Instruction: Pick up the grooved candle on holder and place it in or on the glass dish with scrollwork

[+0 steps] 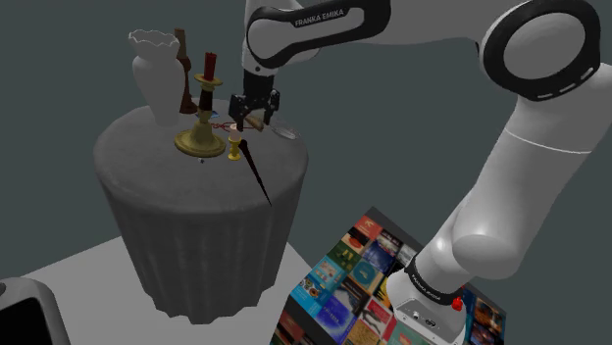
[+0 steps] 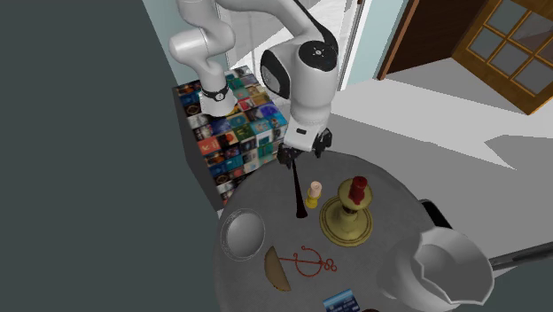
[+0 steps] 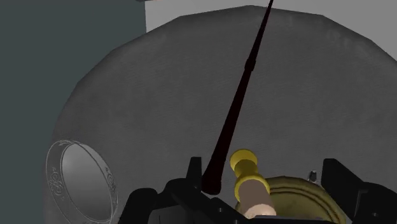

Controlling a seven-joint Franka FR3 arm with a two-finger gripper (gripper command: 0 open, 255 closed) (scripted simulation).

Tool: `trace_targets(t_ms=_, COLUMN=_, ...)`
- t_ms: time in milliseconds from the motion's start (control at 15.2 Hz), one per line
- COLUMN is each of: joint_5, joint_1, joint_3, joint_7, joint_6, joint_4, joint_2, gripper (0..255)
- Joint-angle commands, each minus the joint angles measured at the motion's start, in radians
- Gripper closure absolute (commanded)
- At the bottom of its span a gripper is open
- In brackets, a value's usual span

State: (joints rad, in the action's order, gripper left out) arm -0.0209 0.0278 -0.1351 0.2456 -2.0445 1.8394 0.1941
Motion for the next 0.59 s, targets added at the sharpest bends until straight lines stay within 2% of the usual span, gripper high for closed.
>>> trace_targets(t_ms=0, joint_5=-0.020, joint_1=0.009, joint_3=0.001, joint_7=0.020, joint_6=0.005, joint_4=-0.083, joint_2=0.081, gripper=0)
trace_targets(t_ms=198, joint_5=-0.048, joint_1=0.023, joint_3=0.009, joint_7=0.043, joint_6=0.020, joint_4=-0.222, joint_2=0.209, gripper=0)
trace_targets(t_ms=528, joint_5=-0.052, joint_1=0.024, joint_3=0.011, joint_7=0.045, joint_6=-0.037, joint_4=-0.188, joint_2=0.232, gripper=0)
